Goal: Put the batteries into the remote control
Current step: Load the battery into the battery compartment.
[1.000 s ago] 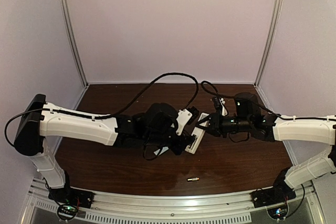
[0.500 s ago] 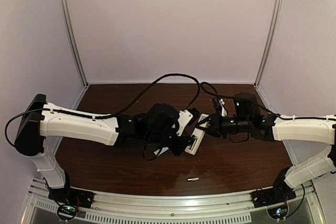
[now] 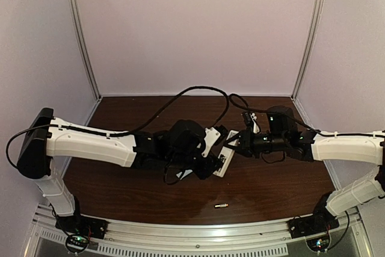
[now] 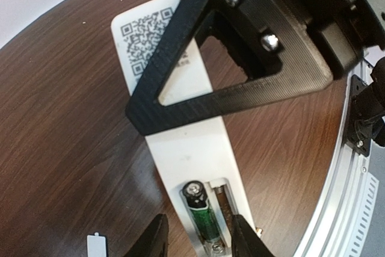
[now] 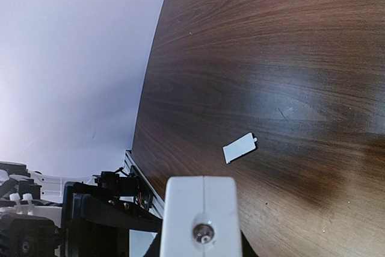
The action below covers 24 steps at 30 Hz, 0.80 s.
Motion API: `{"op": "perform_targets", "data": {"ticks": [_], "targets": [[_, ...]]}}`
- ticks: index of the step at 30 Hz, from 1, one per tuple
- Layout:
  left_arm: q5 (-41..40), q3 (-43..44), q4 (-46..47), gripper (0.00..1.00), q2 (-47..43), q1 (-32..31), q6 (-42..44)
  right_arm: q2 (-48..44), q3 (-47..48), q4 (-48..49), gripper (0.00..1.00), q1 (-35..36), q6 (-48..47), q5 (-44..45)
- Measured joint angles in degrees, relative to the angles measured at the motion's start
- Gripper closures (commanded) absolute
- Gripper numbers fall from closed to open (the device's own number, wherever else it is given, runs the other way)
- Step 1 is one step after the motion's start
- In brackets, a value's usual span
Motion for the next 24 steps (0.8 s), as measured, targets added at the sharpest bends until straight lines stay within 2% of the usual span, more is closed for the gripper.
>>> {"op": "perform_targets", "data": {"ticks": [24], "targets": [[0.9,1.7,0.2,0.76,-1.1,0.5,-2.3,0.0,0.0,-0.4,1.00,0.0,-1.5,0.0]]}}
